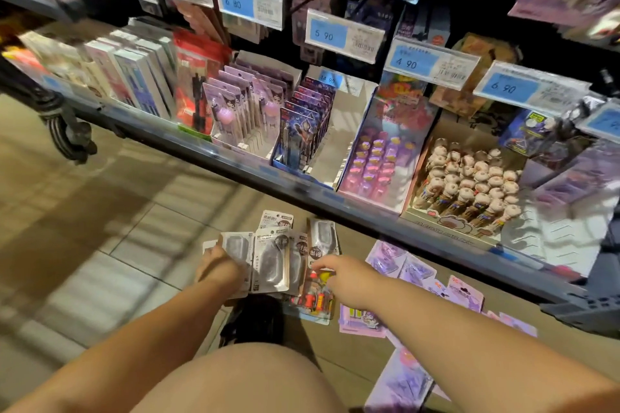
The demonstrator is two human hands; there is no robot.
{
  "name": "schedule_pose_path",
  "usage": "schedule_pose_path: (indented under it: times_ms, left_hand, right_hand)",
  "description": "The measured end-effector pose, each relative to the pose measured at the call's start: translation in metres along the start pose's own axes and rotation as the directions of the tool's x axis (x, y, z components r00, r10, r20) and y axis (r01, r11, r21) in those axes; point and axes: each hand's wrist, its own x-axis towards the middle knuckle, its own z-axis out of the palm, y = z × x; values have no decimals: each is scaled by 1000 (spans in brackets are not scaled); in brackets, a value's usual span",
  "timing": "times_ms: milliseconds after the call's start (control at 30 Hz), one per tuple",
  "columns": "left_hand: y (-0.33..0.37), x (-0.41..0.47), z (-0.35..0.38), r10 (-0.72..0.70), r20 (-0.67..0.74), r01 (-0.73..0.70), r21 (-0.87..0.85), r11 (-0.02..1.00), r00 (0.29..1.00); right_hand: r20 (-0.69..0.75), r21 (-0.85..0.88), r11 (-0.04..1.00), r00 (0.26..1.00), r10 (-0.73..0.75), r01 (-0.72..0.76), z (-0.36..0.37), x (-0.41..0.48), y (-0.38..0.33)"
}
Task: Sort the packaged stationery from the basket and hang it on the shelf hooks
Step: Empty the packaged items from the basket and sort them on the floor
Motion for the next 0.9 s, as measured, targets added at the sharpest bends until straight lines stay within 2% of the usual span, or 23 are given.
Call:
schedule_pose_path:
  times_ms: [100, 200, 300, 433, 600, 733, 833, 900]
  left_hand:
    - [17, -19, -5, 145, -1, -140, 237, 961, 989]
    - [45, -41, -13, 287, 124, -312, 321, 894, 950]
    - [88, -69, -26, 427, 270, -491, 251, 834, 863]
    - [164, -136, -33, 617, 409, -717, 152, 681, 672]
    - [243, -251, 0, 732, 556, -911, 137, 388, 395]
    - [281, -337, 40, 748, 625, -967, 46, 252, 225]
    - [296, -390, 73, 786, 591, -962, -57, 267, 183]
    - [301, -417, 100, 828, 537, -958, -115, 263, 163]
  right_hand:
    - [-34, 86, 996, 999, 22, -19, -1, -11, 14]
    - [-68, 200, 979, 997, 44, -29, -8, -29, 27]
    - [-139, 258, 966, 989, 53, -15, -28, -54, 38]
    - [-294, 417, 909, 946, 138, -3, -79, -108, 63]
    - [-515, 395, 917, 816, 262, -45, -138, -212, 120]
    - [-678, 382, 923, 665, 313, -45, -155, -300, 166]
    - [-775, 389, 921, 549, 314, 22, -149, -359, 201]
    - [-797, 426, 905, 480, 367, 15, -138, -391, 232]
